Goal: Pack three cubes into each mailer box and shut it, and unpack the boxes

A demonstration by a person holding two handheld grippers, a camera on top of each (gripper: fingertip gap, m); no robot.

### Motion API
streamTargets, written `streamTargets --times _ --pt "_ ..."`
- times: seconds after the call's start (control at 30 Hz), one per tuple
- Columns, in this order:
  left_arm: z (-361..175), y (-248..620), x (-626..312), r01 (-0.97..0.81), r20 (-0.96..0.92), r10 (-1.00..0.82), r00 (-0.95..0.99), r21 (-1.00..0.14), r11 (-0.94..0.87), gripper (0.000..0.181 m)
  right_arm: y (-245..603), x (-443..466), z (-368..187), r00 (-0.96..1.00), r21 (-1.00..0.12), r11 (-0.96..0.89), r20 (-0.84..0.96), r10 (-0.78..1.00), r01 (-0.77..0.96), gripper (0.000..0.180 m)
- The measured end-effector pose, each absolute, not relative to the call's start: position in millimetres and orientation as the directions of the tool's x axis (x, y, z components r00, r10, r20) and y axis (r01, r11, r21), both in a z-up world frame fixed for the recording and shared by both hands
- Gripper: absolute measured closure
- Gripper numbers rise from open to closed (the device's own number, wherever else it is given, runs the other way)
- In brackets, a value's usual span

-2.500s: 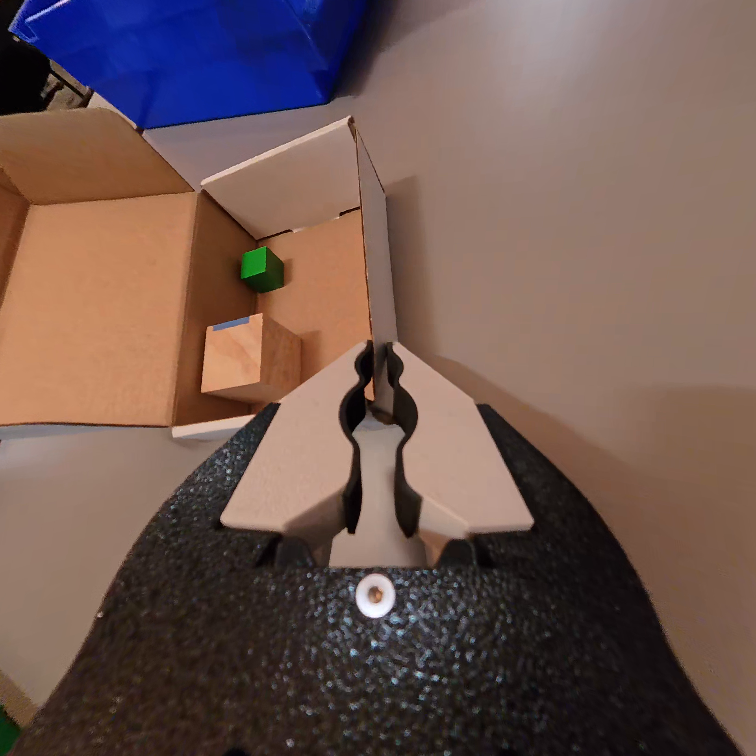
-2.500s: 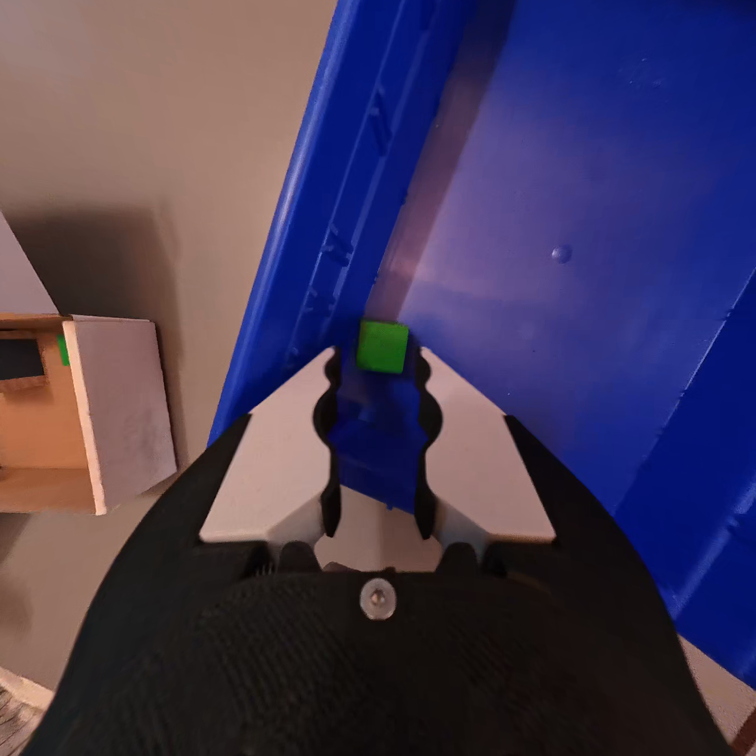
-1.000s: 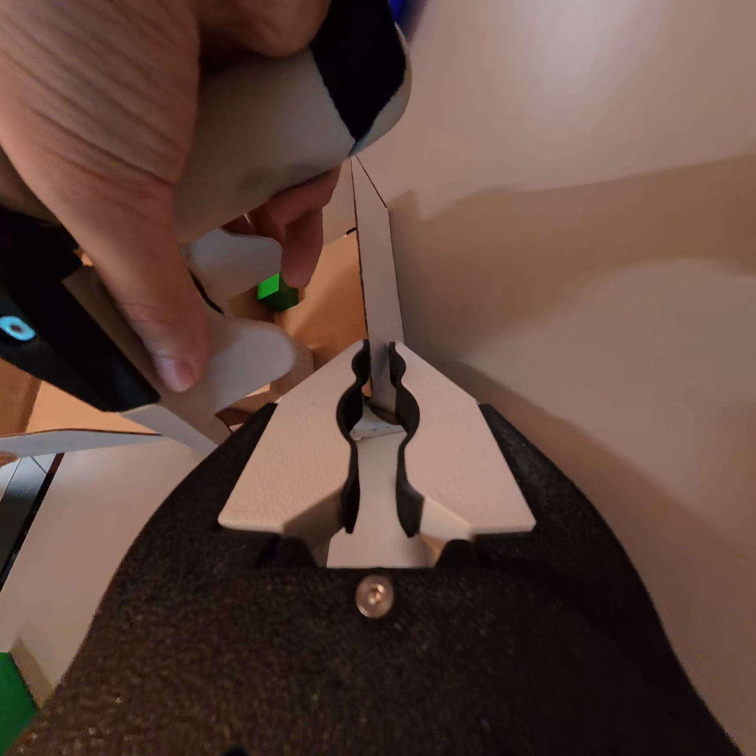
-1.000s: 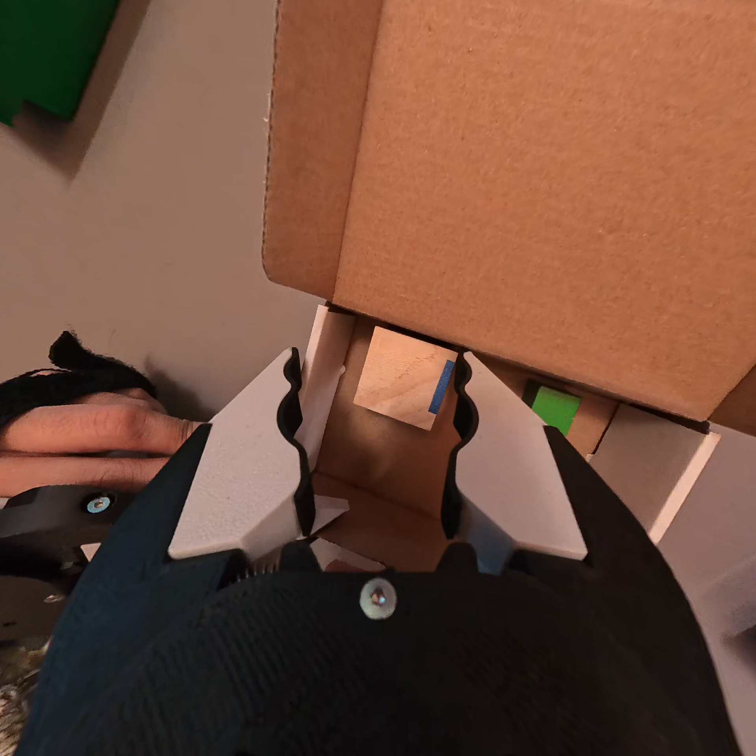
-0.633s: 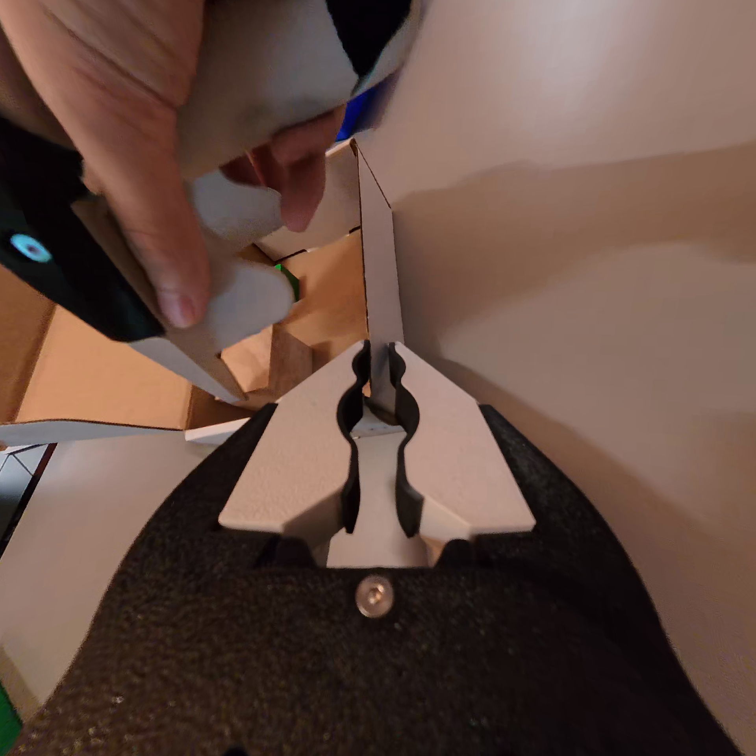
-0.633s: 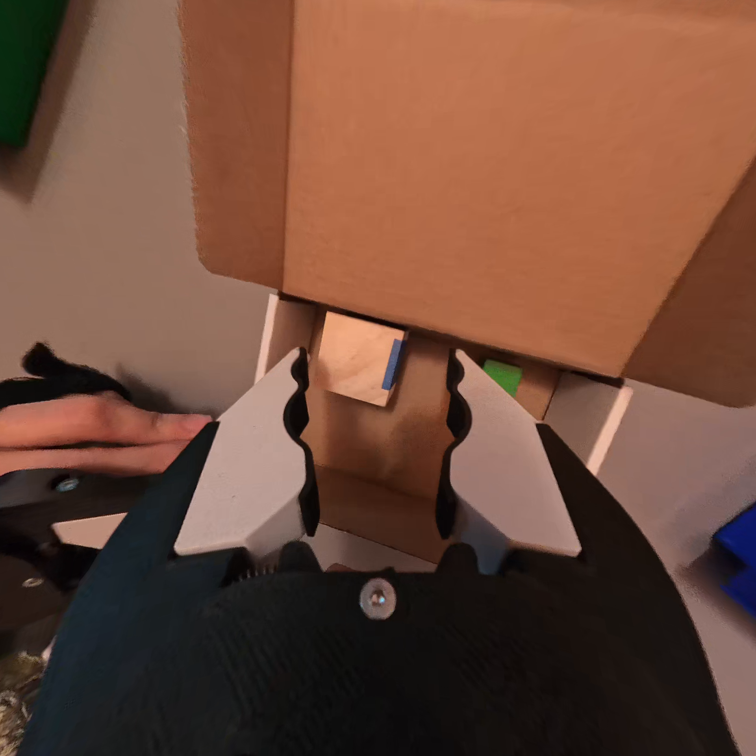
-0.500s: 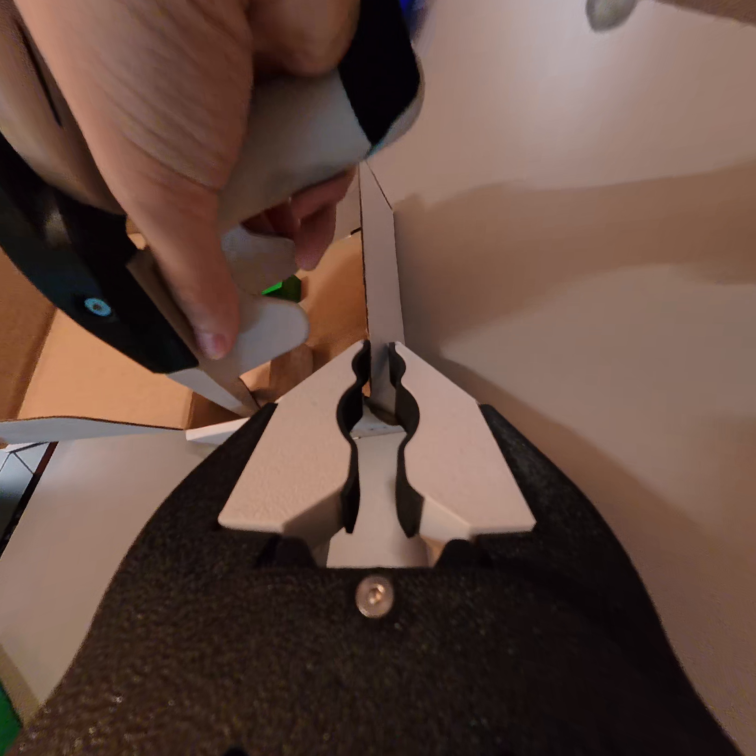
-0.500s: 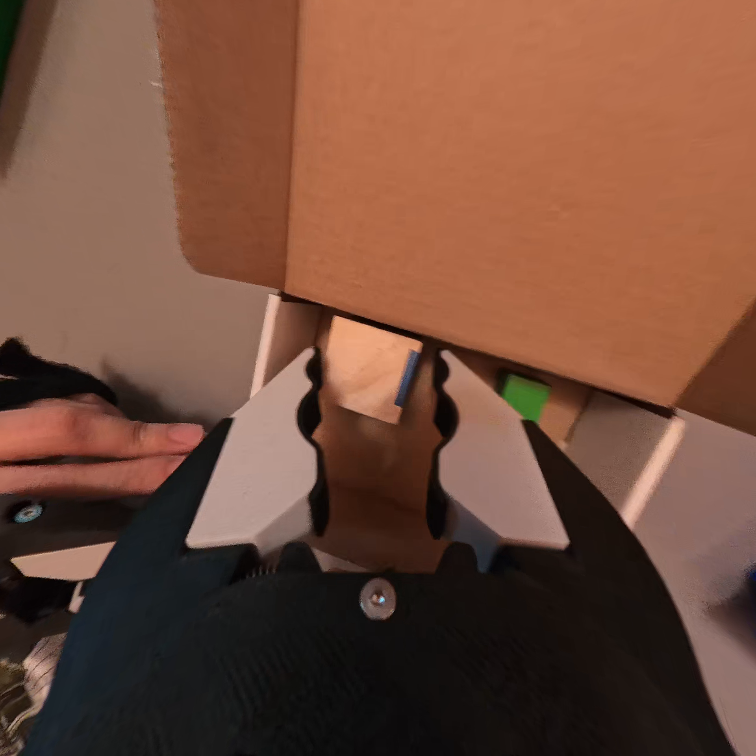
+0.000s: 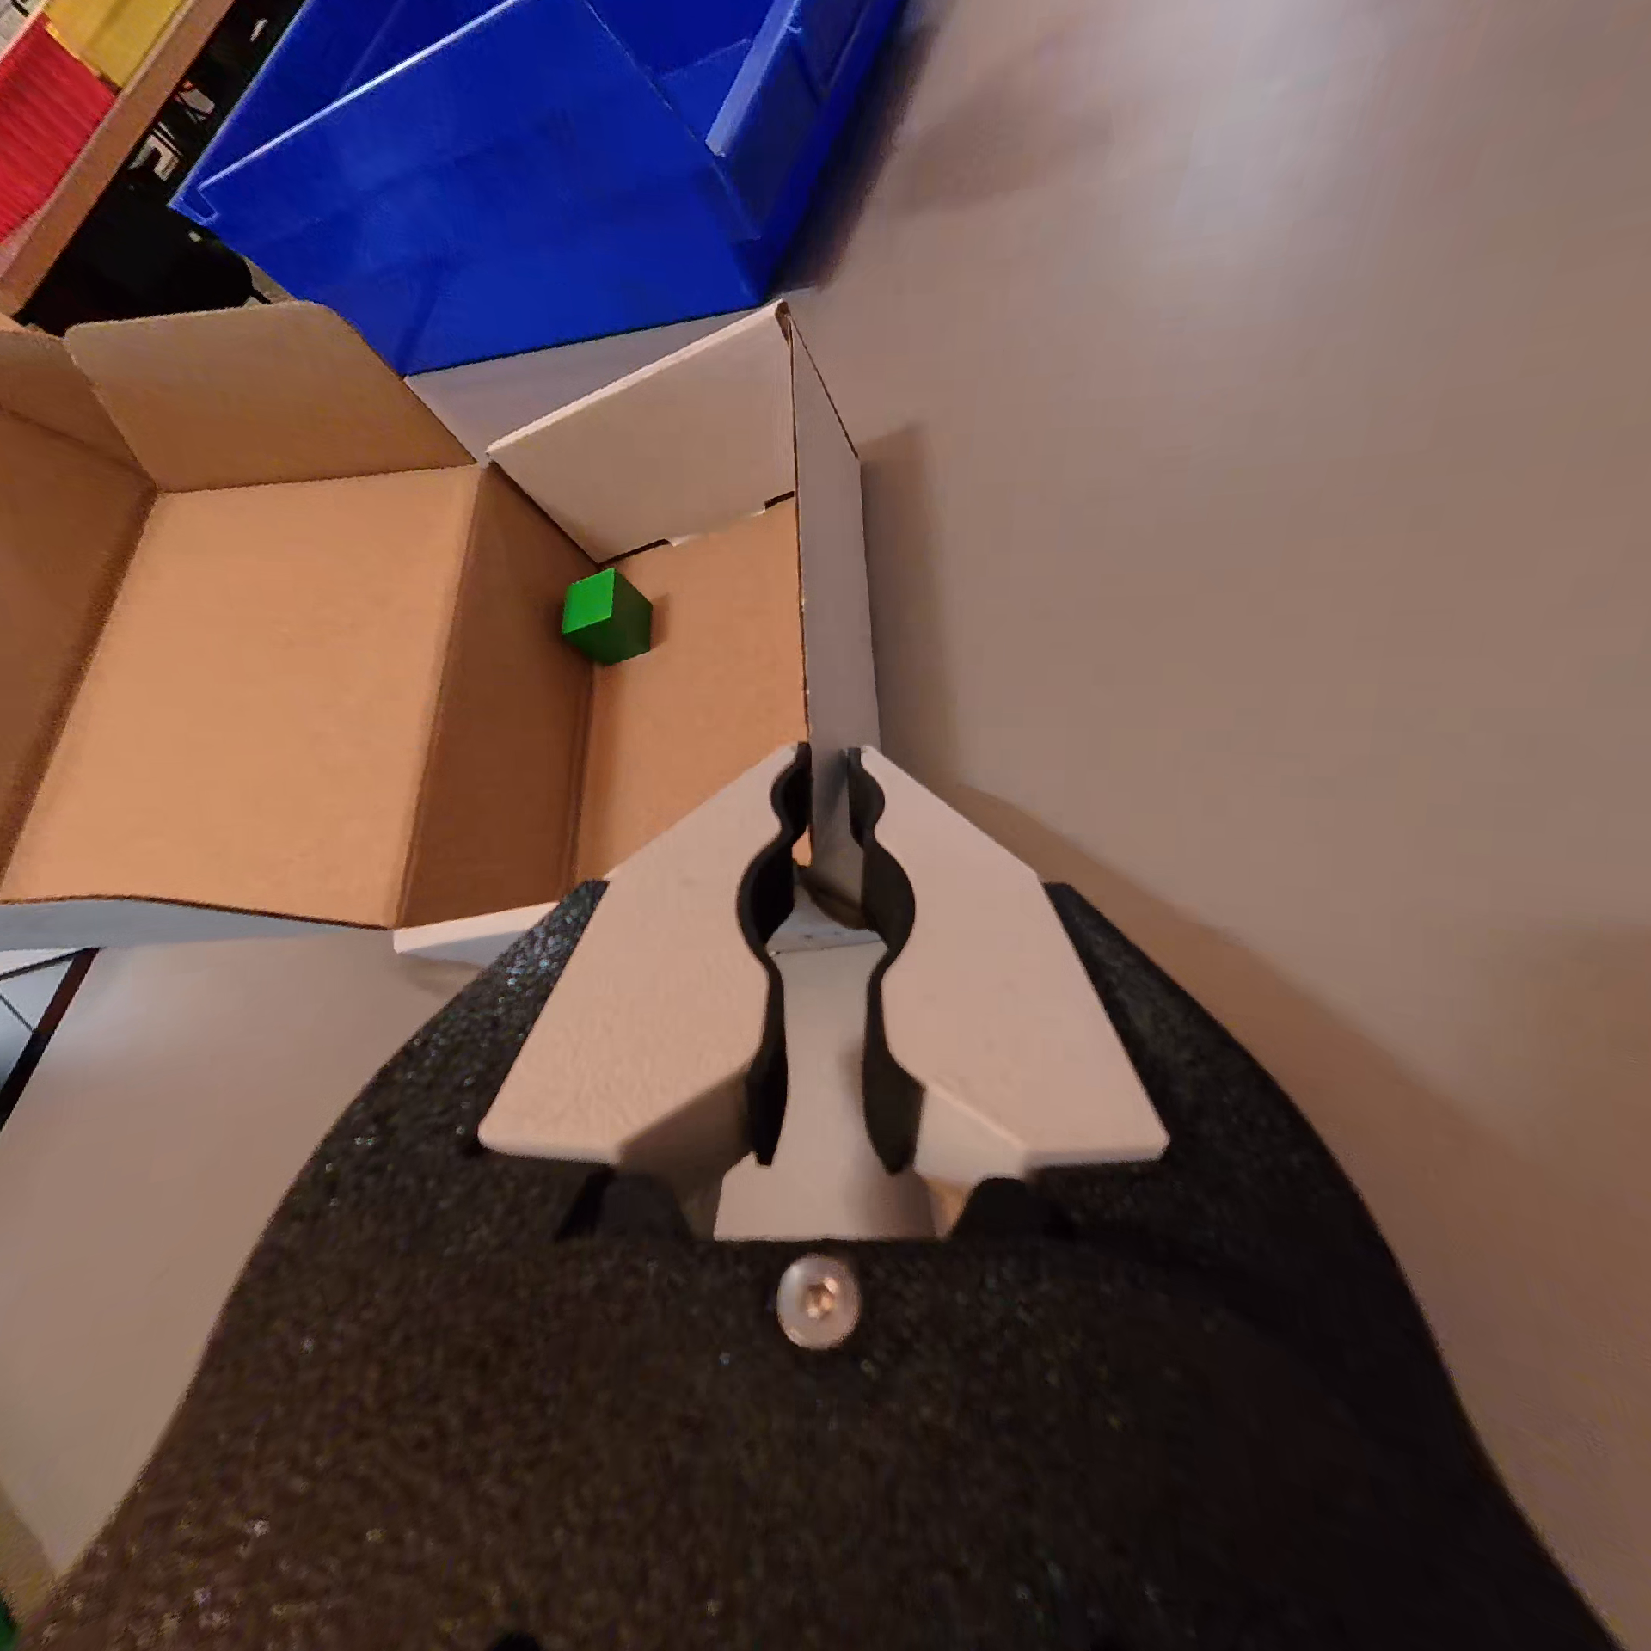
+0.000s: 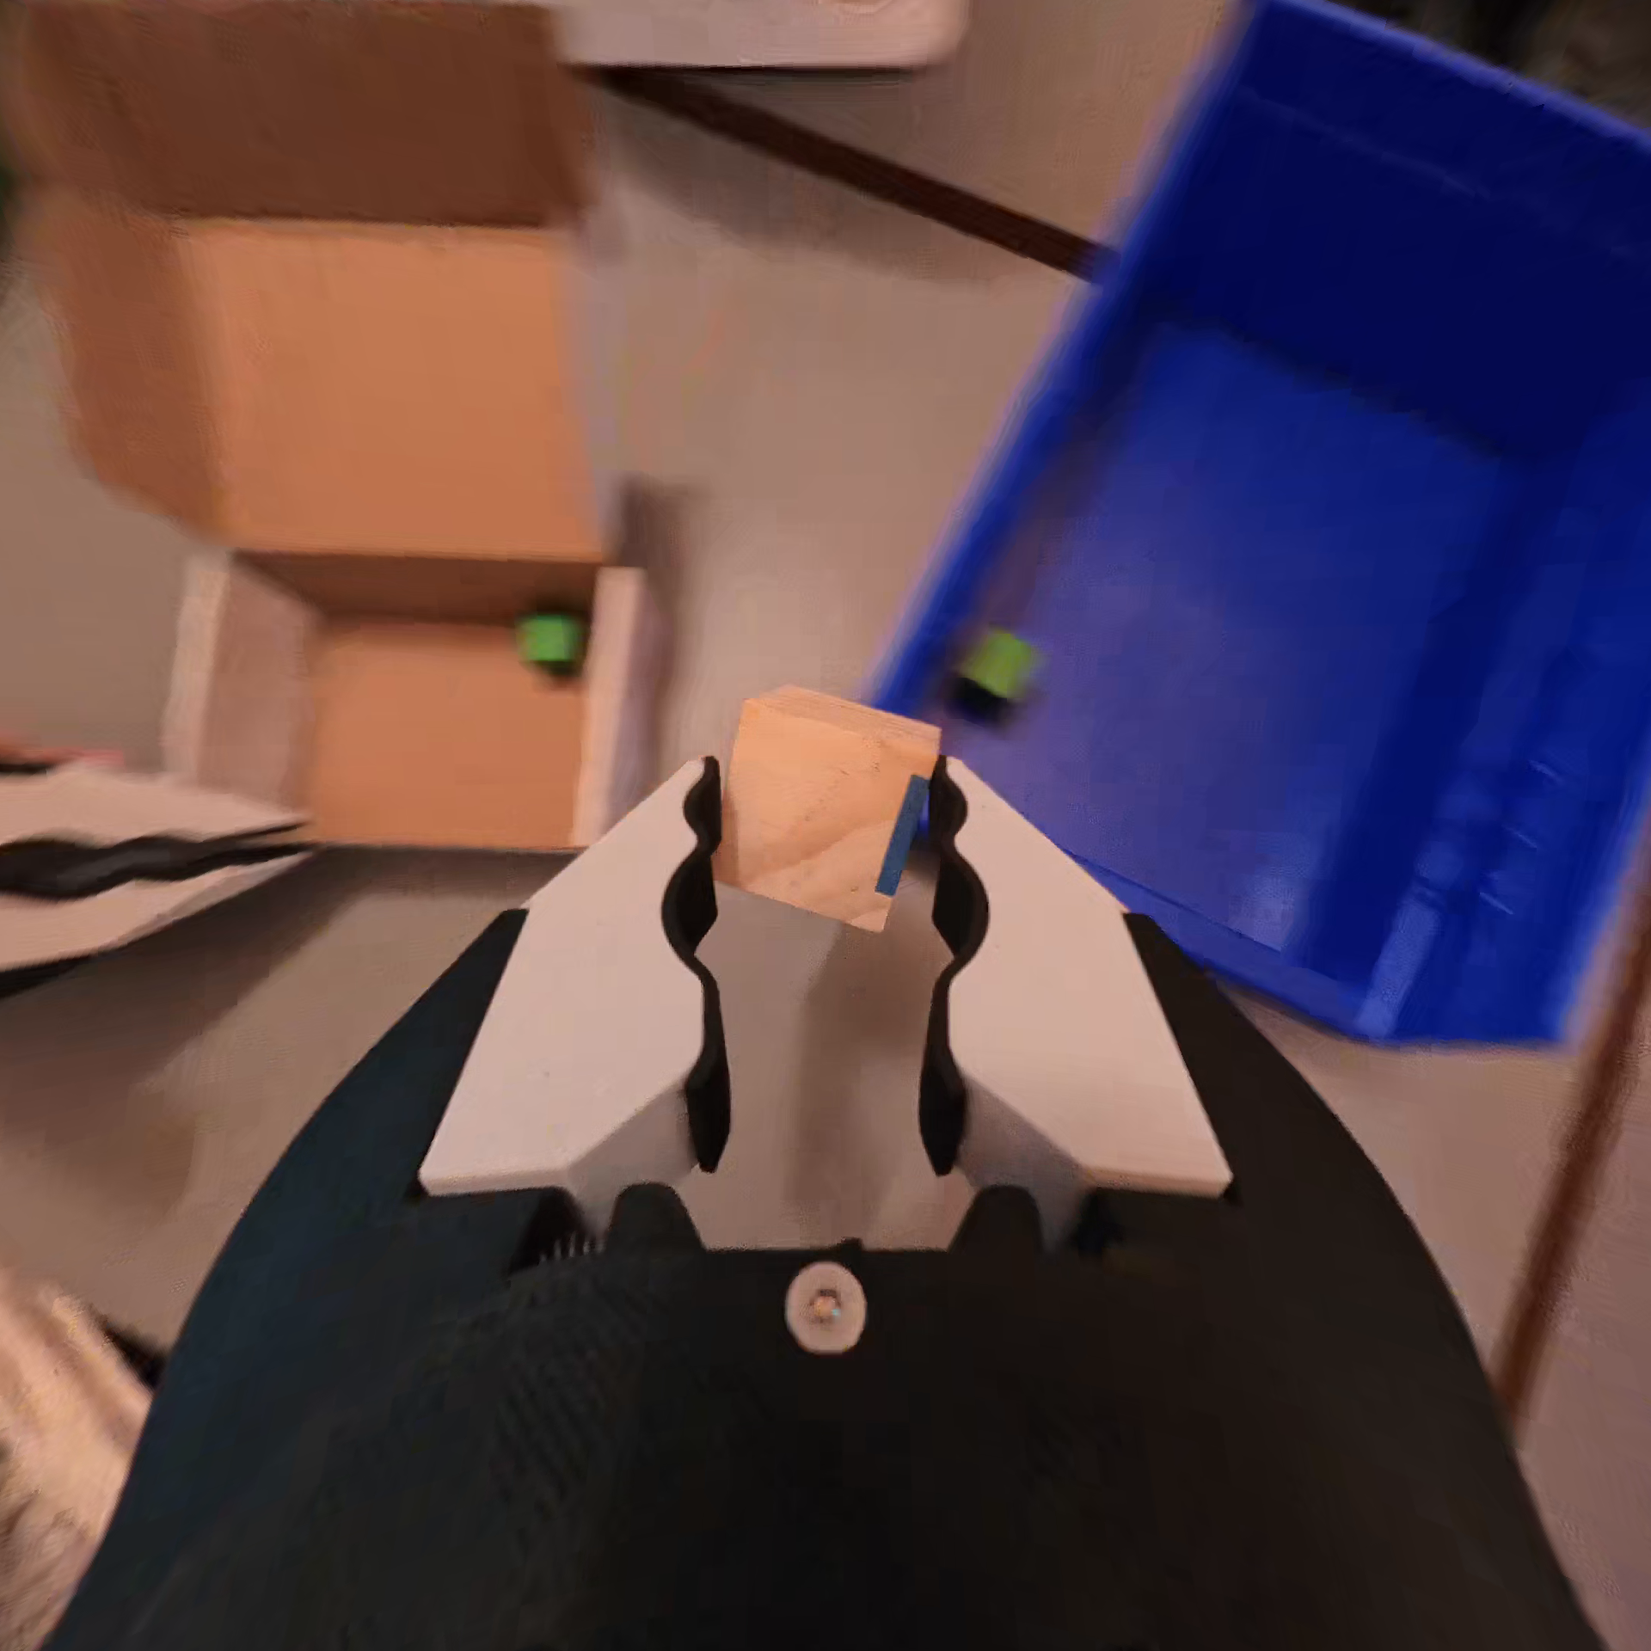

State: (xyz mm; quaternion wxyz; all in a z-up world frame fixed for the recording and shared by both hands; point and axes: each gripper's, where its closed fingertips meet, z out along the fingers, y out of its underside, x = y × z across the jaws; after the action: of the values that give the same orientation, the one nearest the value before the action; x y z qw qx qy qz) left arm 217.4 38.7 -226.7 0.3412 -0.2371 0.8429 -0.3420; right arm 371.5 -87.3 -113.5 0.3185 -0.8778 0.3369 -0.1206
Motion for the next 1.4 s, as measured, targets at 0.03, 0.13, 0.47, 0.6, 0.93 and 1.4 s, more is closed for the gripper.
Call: streamTargets --times 0.03,0.13,0.47,0.6,0.93,1.4 --pt "-226.8 38.5 217.6 -0.167 -0.414 -0.634 -0.653 -0.737 0.654 0.176 -110.4 394.2 -118.5 0.693 -0.624 -0.547 0.011 -0.721 -0.559 0.134" --pt "-226.8 38.0 218.2 -0.168 -0.422 -0.636 -0.647 -0.734 0.658 0.176 -140.2 444.2 -149.1 0.627 -0.592 -0.498 -0.016 -0.779 -0.634 0.134" --pt "-227.2 37.6 217.9 -0.161 -0.423 -0.623 -0.658 -0.729 0.665 0.176 -118.4 455.2 -206.3 0.678 -0.469 -0.579 -0.059 -0.733 -0.667 0.113" --pt "-227.3 37.1 218.2 -0.165 -0.422 -0.629 -0.653 -0.731 0.662 0.176 -119.5 414.8 -168.1 0.674 -0.556 -0.536 -0.06 -0.736 -0.635 0.109" --pt "-227.4 35.7 219.3 -0.166 -0.435 -0.638 -0.635 -0.73 0.663 0.175 42.4 298.5 -174.6 0.912 -0.561 -0.727 -0.146 -0.383 -0.395 0.129" --pt "-226.8 34.2 218.8 -0.154 -0.425 -0.637 -0.643 -0.743 0.651 0.176 57.1 332.9 -239.6 0.843 -0.292 -0.804 -0.012 -0.538 -0.518 0.137"
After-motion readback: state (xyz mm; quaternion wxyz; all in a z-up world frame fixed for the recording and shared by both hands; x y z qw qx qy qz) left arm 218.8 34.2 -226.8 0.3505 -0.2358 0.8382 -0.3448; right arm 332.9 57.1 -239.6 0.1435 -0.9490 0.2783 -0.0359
